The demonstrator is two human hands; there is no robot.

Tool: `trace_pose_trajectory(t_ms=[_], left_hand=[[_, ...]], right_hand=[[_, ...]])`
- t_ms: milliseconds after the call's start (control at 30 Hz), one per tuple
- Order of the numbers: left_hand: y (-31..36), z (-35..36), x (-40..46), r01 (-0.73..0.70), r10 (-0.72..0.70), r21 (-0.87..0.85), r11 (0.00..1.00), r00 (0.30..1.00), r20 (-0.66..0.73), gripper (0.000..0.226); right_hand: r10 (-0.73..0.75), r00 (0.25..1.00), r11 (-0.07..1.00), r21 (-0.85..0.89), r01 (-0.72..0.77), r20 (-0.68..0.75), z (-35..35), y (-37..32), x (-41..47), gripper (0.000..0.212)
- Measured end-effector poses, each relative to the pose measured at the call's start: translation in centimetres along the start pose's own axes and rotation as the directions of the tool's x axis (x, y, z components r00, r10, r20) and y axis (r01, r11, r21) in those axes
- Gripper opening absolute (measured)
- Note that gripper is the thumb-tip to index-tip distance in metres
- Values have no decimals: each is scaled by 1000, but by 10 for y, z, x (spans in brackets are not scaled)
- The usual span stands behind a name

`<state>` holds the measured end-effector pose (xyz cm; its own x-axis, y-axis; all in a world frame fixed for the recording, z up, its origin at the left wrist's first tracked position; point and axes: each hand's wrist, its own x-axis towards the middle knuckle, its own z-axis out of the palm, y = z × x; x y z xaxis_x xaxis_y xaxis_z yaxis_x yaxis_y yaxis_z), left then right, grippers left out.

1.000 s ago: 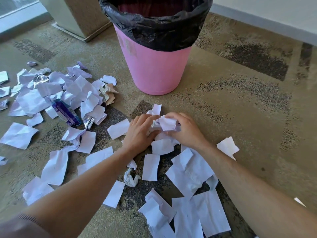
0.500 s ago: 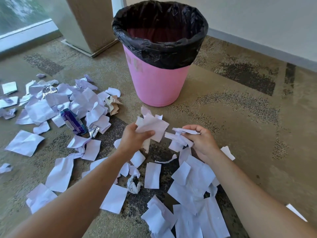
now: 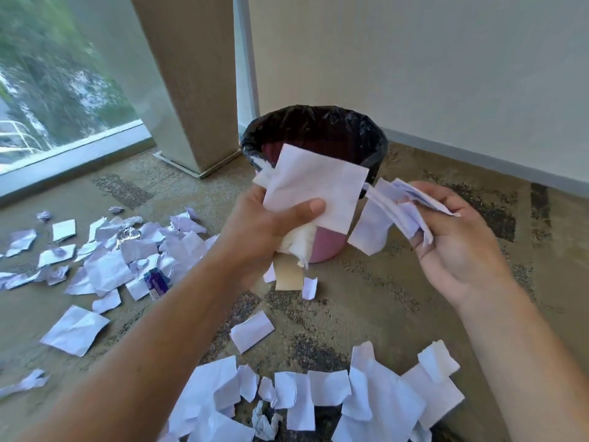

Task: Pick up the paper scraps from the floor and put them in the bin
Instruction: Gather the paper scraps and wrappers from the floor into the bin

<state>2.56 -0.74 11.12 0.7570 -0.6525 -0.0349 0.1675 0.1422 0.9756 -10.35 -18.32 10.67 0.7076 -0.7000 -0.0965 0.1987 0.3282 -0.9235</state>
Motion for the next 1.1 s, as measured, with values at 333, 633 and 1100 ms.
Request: trace_pose_trajectory(t_ms=[333, 633, 1100], left_hand=[[97, 29, 100, -171, 166, -3, 985, 961, -221, 29], [96, 16, 134, 158, -105, 450, 879, 985, -139, 54], [-88, 7, 19, -356, 399, 701, 618, 910, 110, 13]], right_hand=[[-142, 989, 990, -22, 141, -29, 85, -93, 82, 22], [122, 983, 913, -405, -57, 137, 104, -68, 116, 47], [-196, 967, 727, -638, 256, 165, -35, 60, 40, 17]])
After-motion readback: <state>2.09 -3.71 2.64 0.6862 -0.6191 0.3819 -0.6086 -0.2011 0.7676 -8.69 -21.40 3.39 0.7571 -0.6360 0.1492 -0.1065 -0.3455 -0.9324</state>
